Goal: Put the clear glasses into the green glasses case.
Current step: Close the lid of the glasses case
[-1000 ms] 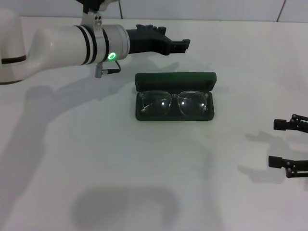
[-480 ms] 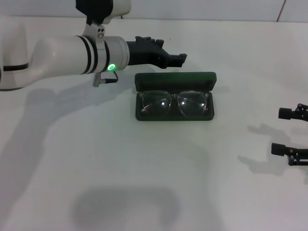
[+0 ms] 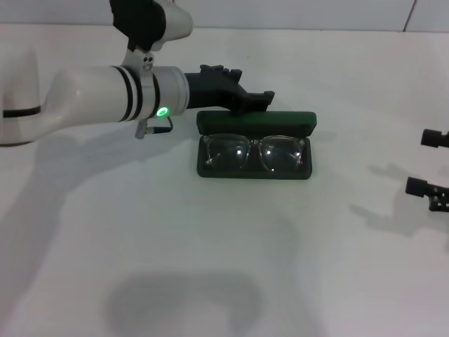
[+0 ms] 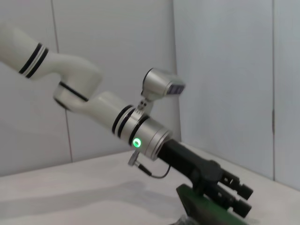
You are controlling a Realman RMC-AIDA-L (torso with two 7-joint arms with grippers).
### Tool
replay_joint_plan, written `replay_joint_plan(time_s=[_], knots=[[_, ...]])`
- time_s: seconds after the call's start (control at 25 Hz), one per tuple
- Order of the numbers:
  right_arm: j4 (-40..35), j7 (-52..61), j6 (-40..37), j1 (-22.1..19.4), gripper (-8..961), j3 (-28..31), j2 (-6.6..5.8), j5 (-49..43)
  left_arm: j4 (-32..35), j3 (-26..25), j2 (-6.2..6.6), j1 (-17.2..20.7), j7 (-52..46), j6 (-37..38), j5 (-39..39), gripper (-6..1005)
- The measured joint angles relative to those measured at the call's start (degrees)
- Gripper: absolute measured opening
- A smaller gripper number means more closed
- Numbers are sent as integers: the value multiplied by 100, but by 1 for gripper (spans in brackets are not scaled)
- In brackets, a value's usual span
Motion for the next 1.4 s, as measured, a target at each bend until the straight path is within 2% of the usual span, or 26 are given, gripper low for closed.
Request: replay_joint_plan(time_s=[0.52, 0.76, 1.04, 1.2, 1.4], knots=[[101, 0, 74, 161, 857, 62, 2, 5, 135, -69, 4, 223, 576, 98, -164, 861], [100, 0, 113, 169, 854, 64, 11, 5, 131, -61, 10, 536, 1227, 661, -813, 861], [99, 0, 154, 196, 849, 64, 12, 5, 73, -64, 24, 731, 1570, 1057, -1321, 861], [99, -4, 180, 209, 847, 68, 12, 5, 71, -60, 47, 989, 1941, 1747, -2081, 861], [102, -122, 215, 204, 844, 73, 21, 85, 8, -63, 80, 1170, 1985, 2320, -2385, 861]])
